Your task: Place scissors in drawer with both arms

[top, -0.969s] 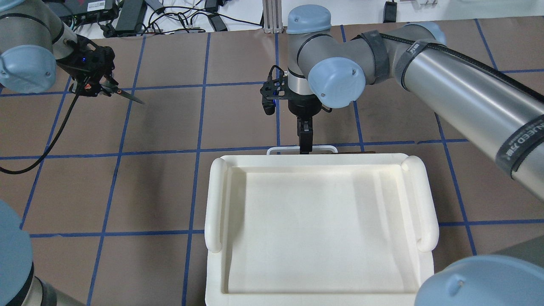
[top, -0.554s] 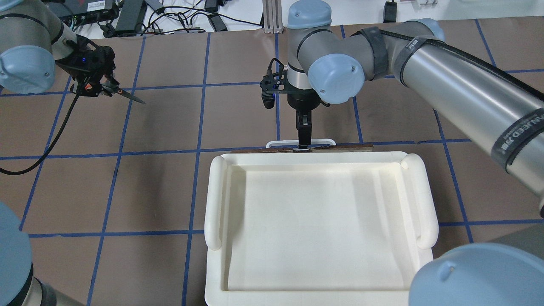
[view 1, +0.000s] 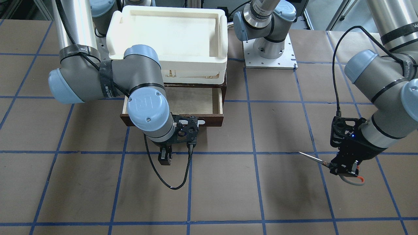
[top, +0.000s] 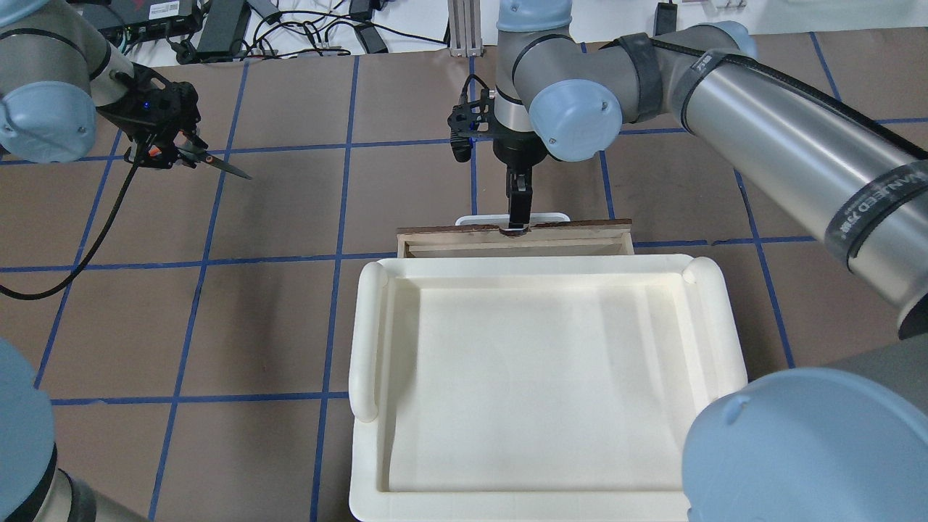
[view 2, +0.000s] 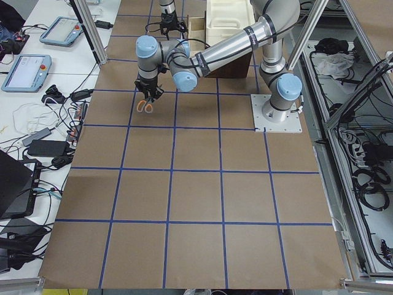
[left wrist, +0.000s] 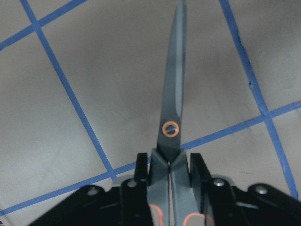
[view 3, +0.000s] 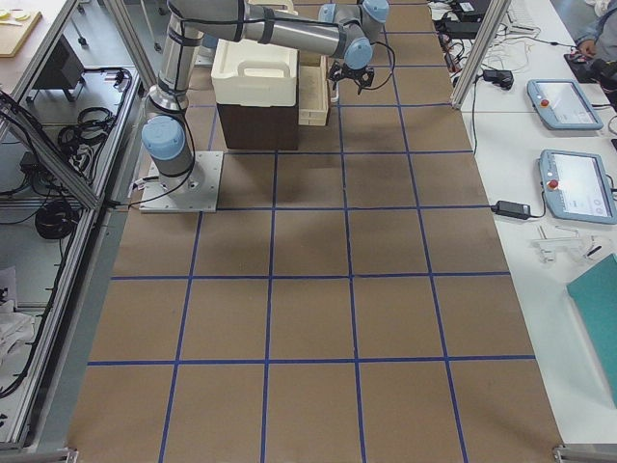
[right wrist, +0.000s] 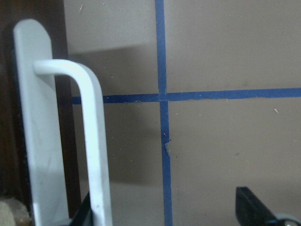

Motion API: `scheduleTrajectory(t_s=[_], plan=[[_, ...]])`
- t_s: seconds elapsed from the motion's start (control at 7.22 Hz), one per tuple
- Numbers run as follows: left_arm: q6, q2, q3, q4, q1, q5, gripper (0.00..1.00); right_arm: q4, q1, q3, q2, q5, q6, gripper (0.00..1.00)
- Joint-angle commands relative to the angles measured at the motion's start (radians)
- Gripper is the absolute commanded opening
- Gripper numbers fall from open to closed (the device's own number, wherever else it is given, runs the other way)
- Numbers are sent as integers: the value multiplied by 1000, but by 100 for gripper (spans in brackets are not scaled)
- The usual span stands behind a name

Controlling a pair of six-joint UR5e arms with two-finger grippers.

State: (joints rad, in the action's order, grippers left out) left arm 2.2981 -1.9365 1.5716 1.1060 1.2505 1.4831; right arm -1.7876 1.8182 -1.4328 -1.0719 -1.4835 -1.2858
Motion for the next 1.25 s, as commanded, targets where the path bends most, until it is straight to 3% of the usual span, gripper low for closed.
scheduleTrajectory(t_s=[0.0, 0.55, 1.11], plan=[[0, 1, 2, 20, 3, 0, 0, -54, -20, 18, 15, 2, -4, 100], [0, 19, 2, 54, 15, -1, 0, -64, -25, 106, 67, 2, -20, 100], [-2, 24, 2, 63, 15, 2, 0, -79, -25, 109, 76, 2, -29, 100]])
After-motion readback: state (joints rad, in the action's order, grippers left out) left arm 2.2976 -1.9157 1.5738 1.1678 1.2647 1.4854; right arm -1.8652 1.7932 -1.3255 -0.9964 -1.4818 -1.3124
